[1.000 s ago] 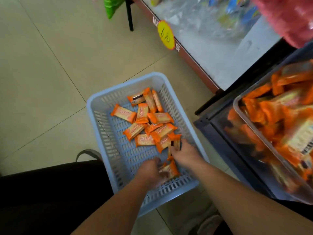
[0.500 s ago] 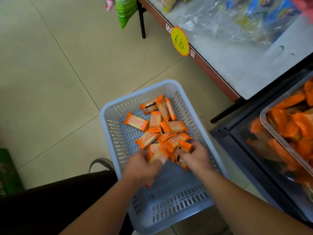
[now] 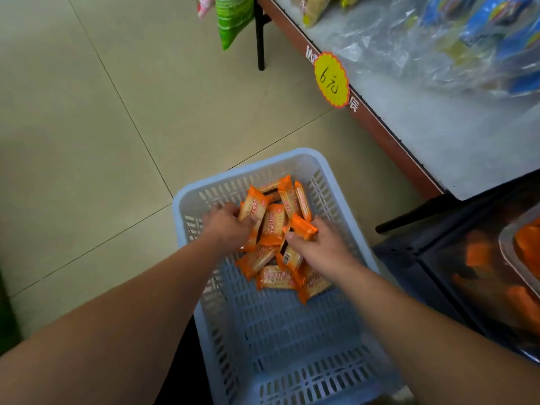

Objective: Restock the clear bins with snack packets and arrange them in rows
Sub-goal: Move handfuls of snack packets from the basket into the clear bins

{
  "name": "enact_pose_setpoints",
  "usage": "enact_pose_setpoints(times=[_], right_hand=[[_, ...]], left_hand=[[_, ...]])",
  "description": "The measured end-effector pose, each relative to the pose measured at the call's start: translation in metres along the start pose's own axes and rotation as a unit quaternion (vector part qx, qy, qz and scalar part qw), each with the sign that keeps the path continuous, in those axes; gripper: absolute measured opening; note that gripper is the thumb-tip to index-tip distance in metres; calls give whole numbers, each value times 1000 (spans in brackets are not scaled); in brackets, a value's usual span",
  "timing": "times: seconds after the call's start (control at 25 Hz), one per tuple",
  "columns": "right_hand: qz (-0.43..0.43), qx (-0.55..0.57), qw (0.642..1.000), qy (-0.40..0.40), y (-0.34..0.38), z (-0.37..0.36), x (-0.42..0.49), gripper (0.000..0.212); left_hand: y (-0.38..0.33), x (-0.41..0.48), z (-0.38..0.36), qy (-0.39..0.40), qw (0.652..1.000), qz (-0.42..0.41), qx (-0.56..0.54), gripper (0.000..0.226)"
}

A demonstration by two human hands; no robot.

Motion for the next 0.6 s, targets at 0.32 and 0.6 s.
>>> enact_pose_setpoints(times=[0.32, 0.6], right_hand=[[54, -86, 993, -56, -14, -8, -8, 31], [-44, 110, 992, -41, -24, 3, -32, 19]], left_hand=[[9, -7, -1, -26, 978, 65, -194, 94], [12, -44, -8, -31, 965, 132, -224, 64]])
Point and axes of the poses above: each hand's wrist, its own x-axis towards the middle knuckle, its own z-axis out of the back of the hand, y = z × x, the point moved 5 cm from there along x, towards the middle knuckle, and after that the axes turned 15 degrees about -x, right-handed, at the moved point
